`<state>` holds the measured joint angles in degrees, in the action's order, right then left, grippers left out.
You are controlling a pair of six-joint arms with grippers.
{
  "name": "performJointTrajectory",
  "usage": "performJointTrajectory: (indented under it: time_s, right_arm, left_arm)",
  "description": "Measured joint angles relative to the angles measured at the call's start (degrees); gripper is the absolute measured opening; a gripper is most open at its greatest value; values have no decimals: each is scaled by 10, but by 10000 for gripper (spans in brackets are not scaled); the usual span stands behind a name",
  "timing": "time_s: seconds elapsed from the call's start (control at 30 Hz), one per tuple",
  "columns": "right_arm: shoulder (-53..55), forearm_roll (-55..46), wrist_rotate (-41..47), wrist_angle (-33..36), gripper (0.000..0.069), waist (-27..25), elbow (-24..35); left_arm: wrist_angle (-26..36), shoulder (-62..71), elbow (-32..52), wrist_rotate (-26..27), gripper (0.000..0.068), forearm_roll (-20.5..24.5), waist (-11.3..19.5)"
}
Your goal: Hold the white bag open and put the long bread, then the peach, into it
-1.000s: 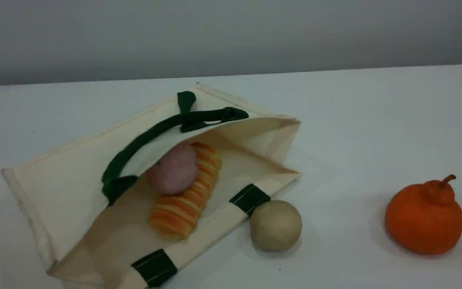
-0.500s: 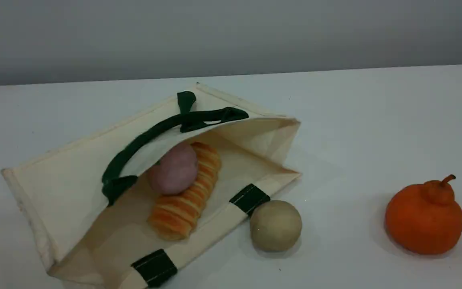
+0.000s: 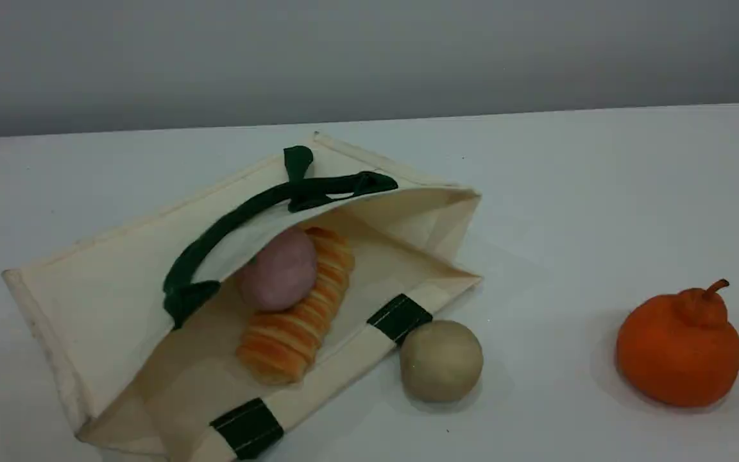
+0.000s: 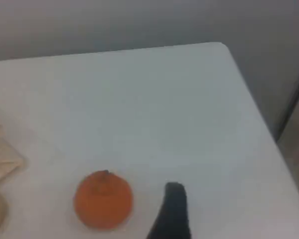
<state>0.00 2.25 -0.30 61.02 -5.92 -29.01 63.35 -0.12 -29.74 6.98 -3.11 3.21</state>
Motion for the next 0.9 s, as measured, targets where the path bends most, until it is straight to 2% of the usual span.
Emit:
performJointTrajectory:
  time_s: [0.9]
  right_arm:
    - [0,6,0,0,592,9,0]
  left_arm:
    - [-1,1,0,0,472,0,0]
